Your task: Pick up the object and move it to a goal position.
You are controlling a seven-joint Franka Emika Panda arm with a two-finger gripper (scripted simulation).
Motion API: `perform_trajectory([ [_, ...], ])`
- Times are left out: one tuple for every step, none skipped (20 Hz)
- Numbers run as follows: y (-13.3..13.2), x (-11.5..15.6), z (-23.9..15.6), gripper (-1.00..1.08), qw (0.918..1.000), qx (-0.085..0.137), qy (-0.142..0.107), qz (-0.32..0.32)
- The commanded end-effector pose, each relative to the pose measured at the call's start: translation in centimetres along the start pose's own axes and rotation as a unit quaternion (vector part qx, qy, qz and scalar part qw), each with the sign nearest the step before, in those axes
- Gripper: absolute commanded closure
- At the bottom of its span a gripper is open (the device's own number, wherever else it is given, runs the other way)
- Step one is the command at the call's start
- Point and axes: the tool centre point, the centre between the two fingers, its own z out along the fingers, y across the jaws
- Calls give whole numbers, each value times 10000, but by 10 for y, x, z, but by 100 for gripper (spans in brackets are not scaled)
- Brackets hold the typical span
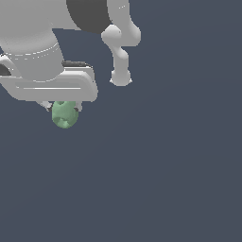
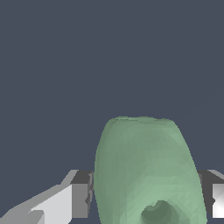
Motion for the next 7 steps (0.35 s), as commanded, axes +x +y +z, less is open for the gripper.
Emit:
perform_trajectory([
  [3, 2, -5, 108, 10000, 1, -2, -4],
  [4, 2, -6, 108, 10000, 1, -2, -4],
  [5, 2, -6, 108, 10000, 1, -2, -4],
  [6, 3, -7, 108, 10000, 1, -2, -4],
  [6, 3, -7, 108, 10000, 1, -2, -4],
  [6, 3, -7, 108, 10000, 1, -2, -4],
  [6, 3, -7, 108, 10000, 0, -2, 0],
])
